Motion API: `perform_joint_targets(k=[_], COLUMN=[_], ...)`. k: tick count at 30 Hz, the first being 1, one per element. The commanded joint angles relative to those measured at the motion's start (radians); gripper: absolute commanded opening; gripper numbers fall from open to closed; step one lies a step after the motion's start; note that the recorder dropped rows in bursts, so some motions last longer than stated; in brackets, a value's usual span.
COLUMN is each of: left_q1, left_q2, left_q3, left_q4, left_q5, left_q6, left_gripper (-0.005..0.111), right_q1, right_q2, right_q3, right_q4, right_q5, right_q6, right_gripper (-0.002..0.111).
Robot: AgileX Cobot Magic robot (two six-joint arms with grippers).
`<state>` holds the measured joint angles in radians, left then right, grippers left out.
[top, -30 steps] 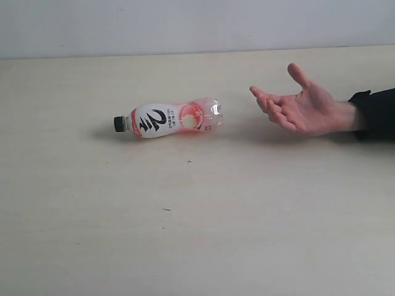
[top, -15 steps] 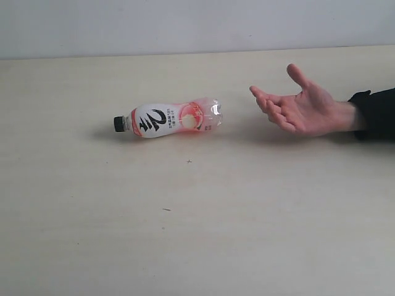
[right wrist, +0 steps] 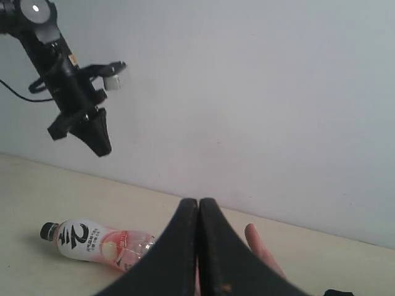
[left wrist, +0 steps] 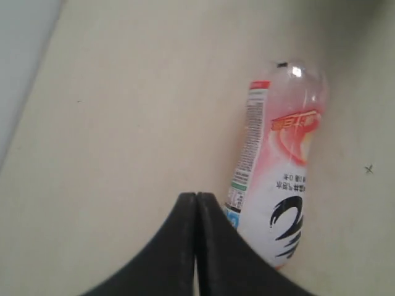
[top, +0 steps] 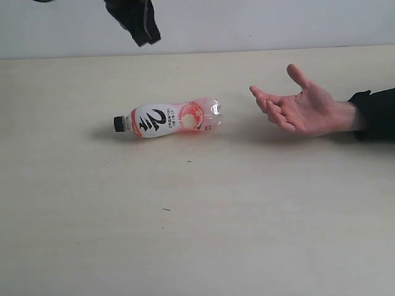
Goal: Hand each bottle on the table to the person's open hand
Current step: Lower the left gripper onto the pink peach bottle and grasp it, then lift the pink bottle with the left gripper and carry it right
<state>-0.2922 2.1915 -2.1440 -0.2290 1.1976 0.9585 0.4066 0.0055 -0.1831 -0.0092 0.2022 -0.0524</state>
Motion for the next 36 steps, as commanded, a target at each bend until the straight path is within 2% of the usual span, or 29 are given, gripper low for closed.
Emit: perform_joint_targets(k=[1,4,9,14,18,23,36], left_q1=[-0.046,-0.092,-0.154,-0.178,-0.178,-0.178,-0.18], left_q2=[0.075,0.1,0.107,0.113,0.137,0.178,0.257], left_q3=[-0.019,-0.019,-0.019,-0.019,-0.019,-0.012,-0.012], left_q4=[0.042,0.124,0.158,0.162,0.229,0.237,0.245], left_q5=[0.023,0.023,0.023,0.023,0.023,0.023,0.023], left_q6=[0.123,0.113,0.106,0.043,-0.06,-0.101,-0.083], left_gripper=[0.002,0.017,0.053,0.073,0.076,0.076,0.076], right_q1=[0.0,0.0,0.0,0.0,0.0,0.0,0.0], right_q2=[-0.005,-0.005,-0.005,-0.005,-0.005,-0.005,-0.005], right_q3=[0.003,0.003,0.003,0.003,0.003,0.003,0.003], right_q4=[0.002,0.002,0.002,0.003,0.003,0.003,0.003], right_q5=[-0.005,-0.005,-0.005,-0.007,-0.007,-0.007,-0.007], right_q6=[0.001,0.001,0.001,0.001,0.001,0.001,0.001], right_gripper=[0.0,0.0,0.0,0.0,0.0,0.0,0.0])
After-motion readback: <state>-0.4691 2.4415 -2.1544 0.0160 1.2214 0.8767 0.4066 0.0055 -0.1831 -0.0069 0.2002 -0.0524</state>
